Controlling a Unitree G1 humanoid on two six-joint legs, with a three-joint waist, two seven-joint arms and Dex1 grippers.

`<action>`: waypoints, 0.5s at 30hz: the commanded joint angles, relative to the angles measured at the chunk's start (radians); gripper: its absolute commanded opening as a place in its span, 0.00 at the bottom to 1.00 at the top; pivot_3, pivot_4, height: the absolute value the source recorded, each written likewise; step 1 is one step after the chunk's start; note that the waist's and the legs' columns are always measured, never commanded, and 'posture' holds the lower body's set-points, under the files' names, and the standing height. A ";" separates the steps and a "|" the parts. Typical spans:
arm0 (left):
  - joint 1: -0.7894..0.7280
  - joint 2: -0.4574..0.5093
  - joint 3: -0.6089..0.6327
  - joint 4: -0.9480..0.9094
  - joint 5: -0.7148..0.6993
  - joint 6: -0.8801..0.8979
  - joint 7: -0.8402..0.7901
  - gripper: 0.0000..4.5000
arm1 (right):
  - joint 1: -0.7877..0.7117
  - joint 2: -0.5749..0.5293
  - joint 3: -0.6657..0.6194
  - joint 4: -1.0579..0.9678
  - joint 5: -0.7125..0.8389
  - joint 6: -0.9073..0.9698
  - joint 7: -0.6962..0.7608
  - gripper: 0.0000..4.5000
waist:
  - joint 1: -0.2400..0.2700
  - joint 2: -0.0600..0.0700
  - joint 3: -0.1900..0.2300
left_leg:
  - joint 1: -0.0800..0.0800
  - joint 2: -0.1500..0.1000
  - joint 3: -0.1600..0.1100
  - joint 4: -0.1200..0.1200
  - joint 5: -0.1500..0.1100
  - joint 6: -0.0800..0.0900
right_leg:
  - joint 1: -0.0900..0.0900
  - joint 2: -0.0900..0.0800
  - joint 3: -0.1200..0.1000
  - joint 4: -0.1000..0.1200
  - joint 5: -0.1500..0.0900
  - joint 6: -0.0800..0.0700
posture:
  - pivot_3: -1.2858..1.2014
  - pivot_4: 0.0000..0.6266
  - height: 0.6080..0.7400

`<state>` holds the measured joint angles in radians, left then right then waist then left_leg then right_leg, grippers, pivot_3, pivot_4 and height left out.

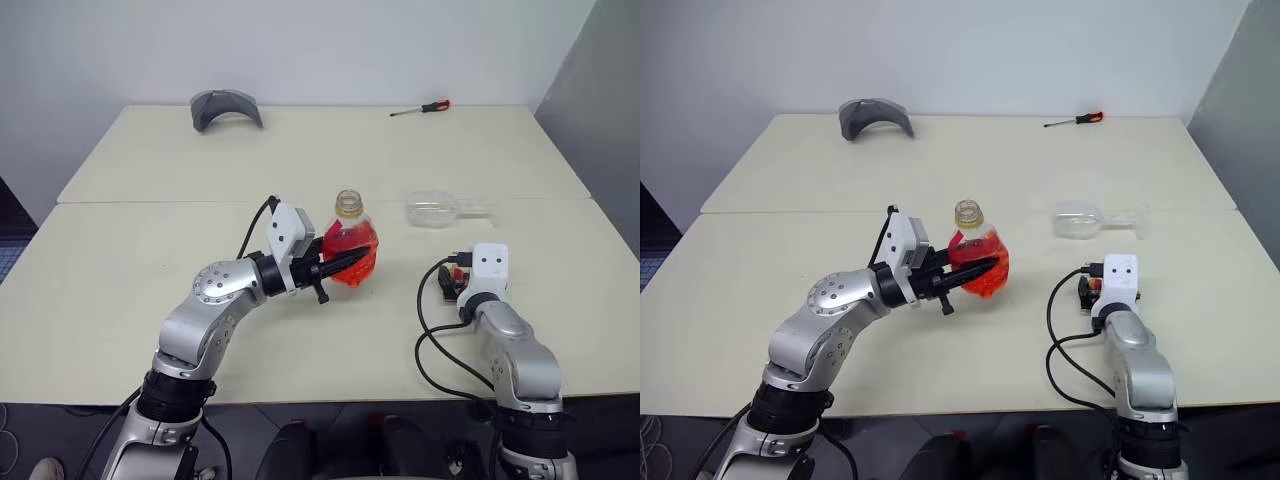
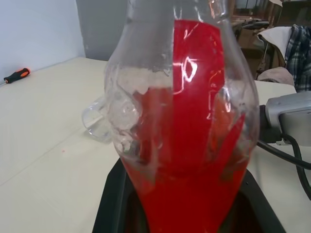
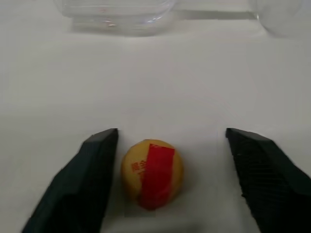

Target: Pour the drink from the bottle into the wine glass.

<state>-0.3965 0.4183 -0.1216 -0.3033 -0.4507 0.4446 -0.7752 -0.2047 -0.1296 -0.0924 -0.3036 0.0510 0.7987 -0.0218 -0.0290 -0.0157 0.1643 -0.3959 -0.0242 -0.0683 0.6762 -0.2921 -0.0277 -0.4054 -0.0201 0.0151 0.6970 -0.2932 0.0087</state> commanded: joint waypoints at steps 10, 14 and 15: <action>-0.011 0.019 0.115 0.028 0.076 -0.005 0.174 0.20 | -0.171 -0.325 0.059 -0.315 0.303 0.218 0.468 1.00 | 0.000 0.002 0.001 | 0.000 -0.001 0.000 0.000 -0.001 0.001 | 0.000 0.000 0.000 0.000 0.000 0.000 | 0.52 0.24 1.00; -0.077 -0.014 0.179 0.141 0.135 -0.026 0.316 0.20 | -0.254 -0.345 0.118 -0.293 0.419 0.111 0.648 1.00 | 0.000 0.001 0.002 | 0.000 0.001 -0.003 0.000 -0.001 0.001 | 0.001 0.001 -0.003 -0.001 0.000 0.000 | 0.52 0.24 1.00; -0.092 -0.017 0.196 0.177 0.159 -0.046 0.351 0.20 | -0.271 -0.335 0.138 -0.274 0.428 0.072 0.679 1.00 | 0.000 0.001 0.002 | -0.001 0.001 -0.004 0.000 -0.001 0.001 | 0.001 0.001 -0.004 -0.001 0.000 0.000 | 0.52 0.24 1.00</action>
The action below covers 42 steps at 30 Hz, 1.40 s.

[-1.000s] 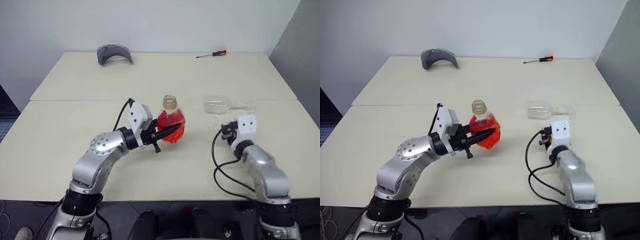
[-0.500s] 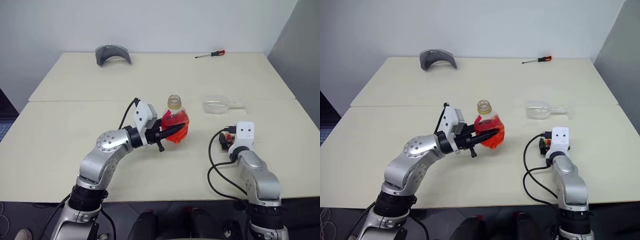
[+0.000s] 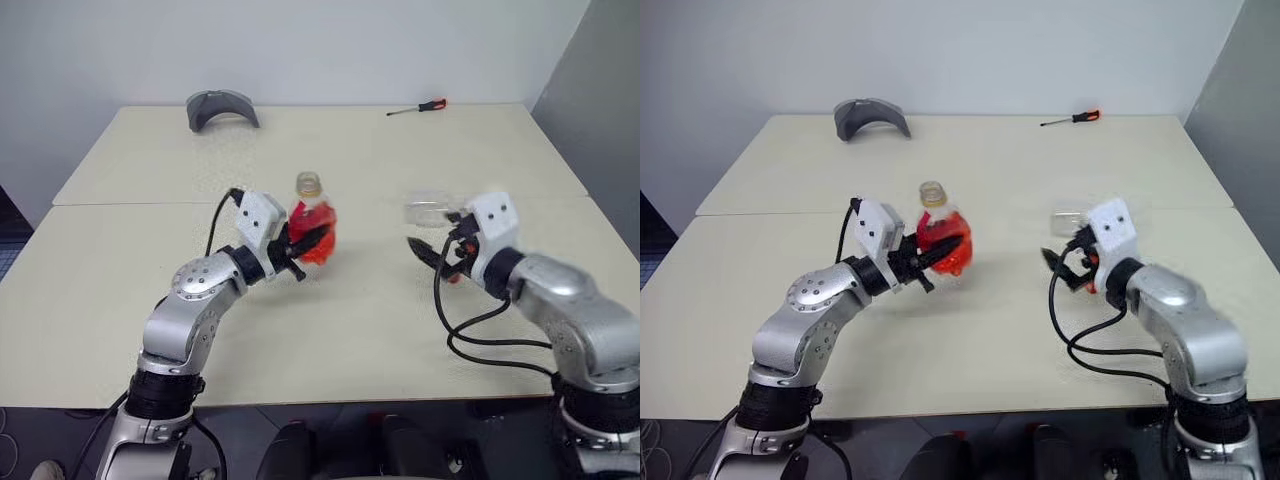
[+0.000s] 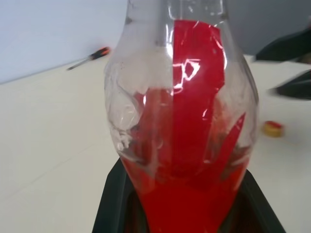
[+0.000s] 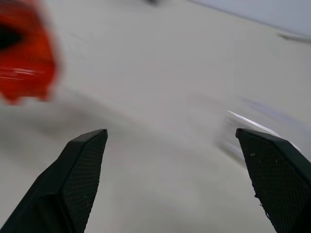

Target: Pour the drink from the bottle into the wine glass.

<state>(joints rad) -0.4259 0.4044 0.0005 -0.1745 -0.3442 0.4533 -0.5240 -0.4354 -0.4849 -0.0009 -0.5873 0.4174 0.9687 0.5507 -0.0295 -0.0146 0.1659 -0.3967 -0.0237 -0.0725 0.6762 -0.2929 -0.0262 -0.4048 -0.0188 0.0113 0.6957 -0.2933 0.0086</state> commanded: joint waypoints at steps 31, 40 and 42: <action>-0.278 -0.004 0.275 0.903 0.180 -0.581 0.356 0.20 | -0.272 0.336 0.195 0.372 -0.112 -0.278 -0.058 1.00 | -0.001 -0.004 -0.002 | -0.003 -0.003 0.001 0.001 0.003 -0.005 | -0.005 -0.004 0.001 0.002 0.001 0.000 | 0.52 0.24 1.00; -0.274 -0.001 0.298 0.907 0.153 -0.556 0.354 0.51 | -0.277 0.336 0.189 0.377 -0.112 -0.285 -0.051 1.00 | -0.002 -0.005 -0.002 | -0.003 -0.003 0.001 0.001 0.003 -0.005 | -0.005 -0.004 0.001 0.002 0.001 0.000 | 0.52 0.24 1.00; -0.257 -0.002 0.299 0.884 0.146 -0.544 0.350 0.66 | -0.278 0.337 0.188 0.381 -0.108 -0.289 -0.045 1.00 | -0.002 -0.005 -0.002 | -0.003 -0.003 0.001 0.001 0.003 -0.005 | -0.005 -0.004 0.001 0.002 0.001 0.000 | 0.52 0.24 1.00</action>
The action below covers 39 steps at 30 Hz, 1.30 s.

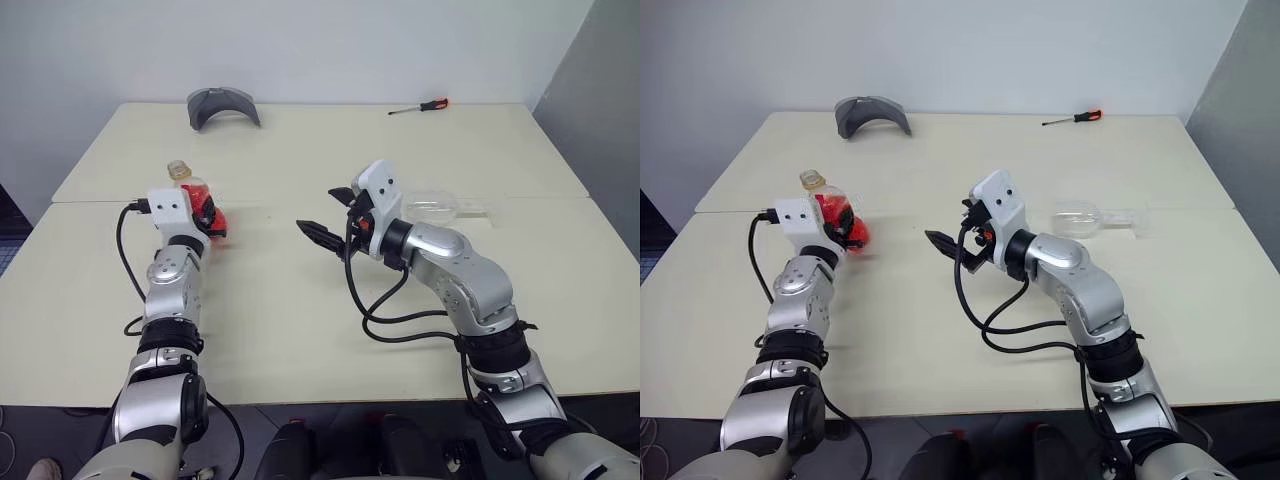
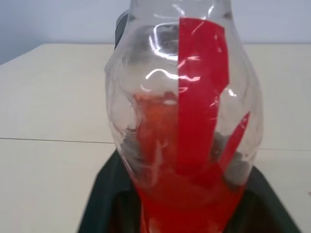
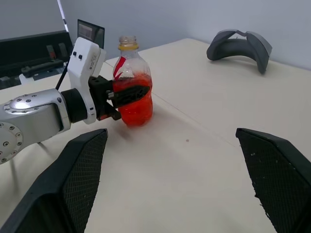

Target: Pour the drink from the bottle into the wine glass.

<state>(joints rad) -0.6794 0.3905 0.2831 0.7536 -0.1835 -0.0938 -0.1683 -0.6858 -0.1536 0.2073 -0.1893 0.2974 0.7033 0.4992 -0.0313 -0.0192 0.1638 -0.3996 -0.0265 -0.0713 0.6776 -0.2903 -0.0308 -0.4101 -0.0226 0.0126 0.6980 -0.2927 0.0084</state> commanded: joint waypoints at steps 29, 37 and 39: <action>0.618 0.076 0.012 -1.084 -0.231 0.561 -0.115 1.00 | 0.117 -0.068 -0.021 -0.130 0.026 -0.022 0.046 1.00 | 0.000 -0.001 0.000 | 0.000 0.001 0.001 0.000 0.000 0.000 | 0.001 0.000 0.002 -0.001 0.000 0.000 | 0.52 0.24 1.00; 0.715 0.297 -0.194 -1.412 -0.381 0.636 -0.507 1.00 | 0.224 -0.445 -0.082 -0.067 -0.239 -0.216 0.020 1.00 | 0.021 0.001 0.000 | 0.002 -0.001 0.000 -0.001 -0.002 0.004 | 0.006 -0.001 0.000 -0.005 0.000 0.000 | 0.52 0.24 1.00; 0.653 0.314 -0.227 -1.383 -0.407 0.643 -0.570 1.00 | 0.241 -0.525 -0.071 0.009 -0.315 -0.333 0.020 1.00 | 0.022 0.001 0.000 | 0.003 -0.001 0.001 -0.001 -0.002 0.004 | 0.006 -0.001 0.001 -0.004 0.000 0.000 | 0.52 0.24 1.00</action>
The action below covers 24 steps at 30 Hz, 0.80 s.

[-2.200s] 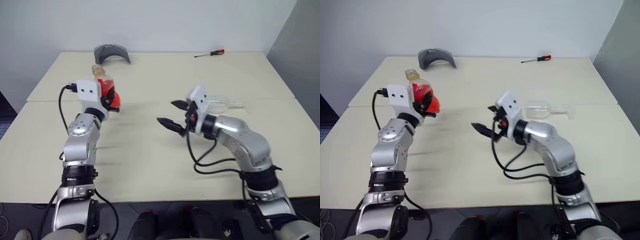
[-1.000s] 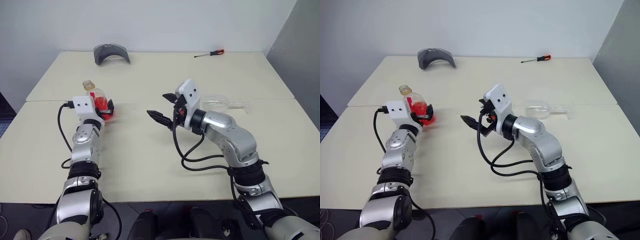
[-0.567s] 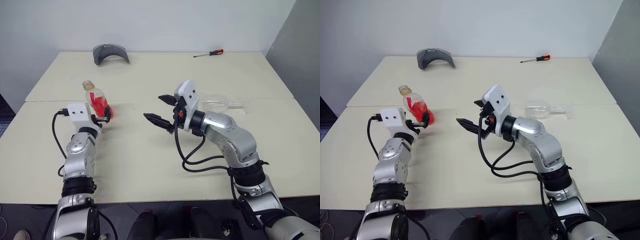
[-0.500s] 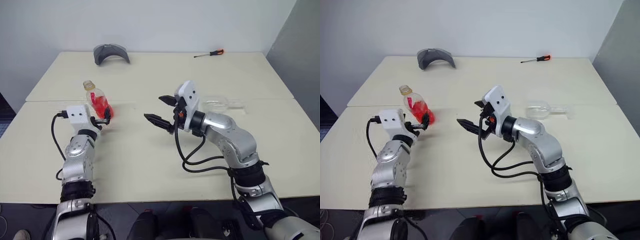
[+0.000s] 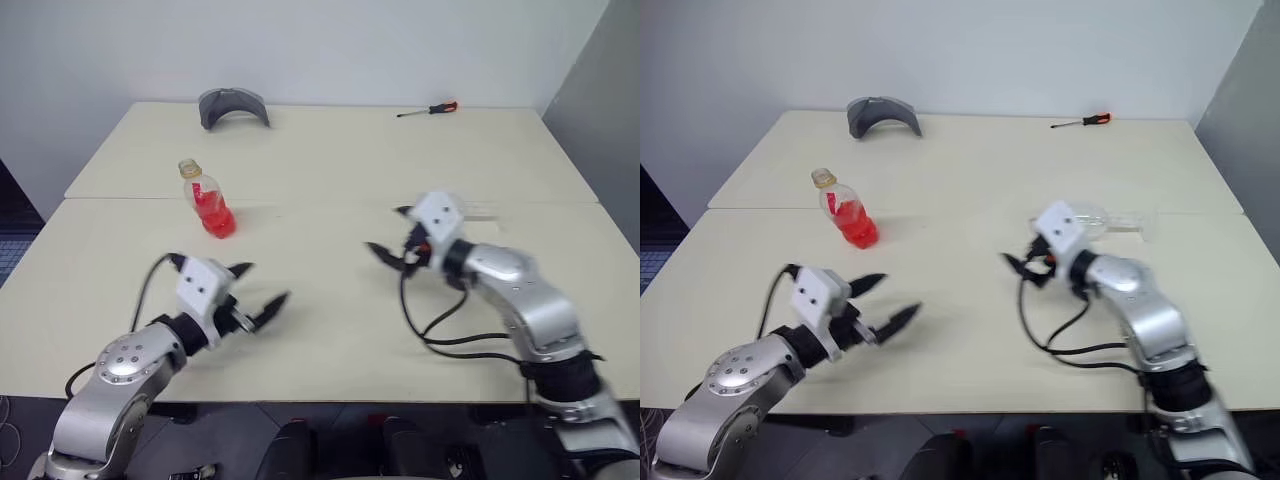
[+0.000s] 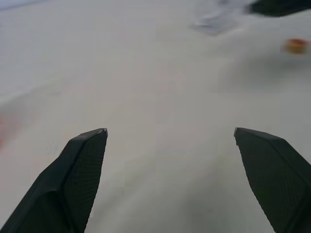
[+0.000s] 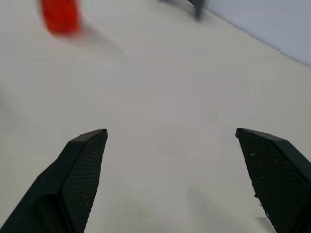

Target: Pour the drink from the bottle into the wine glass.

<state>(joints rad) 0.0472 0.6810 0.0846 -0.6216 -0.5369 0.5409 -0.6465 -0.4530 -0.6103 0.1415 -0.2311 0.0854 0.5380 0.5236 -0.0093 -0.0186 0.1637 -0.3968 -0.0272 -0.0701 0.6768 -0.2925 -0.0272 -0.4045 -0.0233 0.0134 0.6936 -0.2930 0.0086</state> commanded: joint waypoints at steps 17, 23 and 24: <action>-0.465 -0.079 -0.200 0.354 0.083 -0.115 -0.259 1.00 | -0.311 -0.115 0.149 0.886 -0.526 -0.749 -0.202 1.00 | -0.023 0.001 0.001 | 0.001 0.003 0.007 0.000 0.001 -0.001 | 0.000 0.002 0.004 0.003 0.000 0.000 | 0.52 0.24 1.00; -0.449 -0.099 -0.202 0.332 0.100 -0.110 -0.255 1.00 | -0.439 -0.089 0.209 1.131 -0.609 -0.848 -0.255 1.00 | -0.023 0.001 0.001 | 0.001 0.003 0.008 0.000 0.002 -0.003 | -0.001 0.002 0.004 0.002 0.000 0.000 | 0.52 0.24 1.00; -0.442 -0.099 -0.200 0.323 0.100 -0.107 -0.253 1.00 | -0.452 -0.089 0.221 1.159 -0.627 -0.860 -0.271 1.00 | -0.023 0.001 0.001 | 0.001 0.003 0.008 0.000 0.002 -0.003 | -0.001 0.002 0.004 0.002 0.000 0.000 | 0.52 0.24 1.00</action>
<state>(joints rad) -0.3981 0.5840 -0.1238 -0.2633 -0.4410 0.4470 -0.9038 -0.8748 -0.6916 0.3594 0.8992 -0.5203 -0.2953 0.2788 -0.0325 -0.0179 0.1645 -0.3959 -0.0237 -0.0622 0.6773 -0.2905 -0.0306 -0.4054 -0.0213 0.0177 0.6962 -0.2932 0.0081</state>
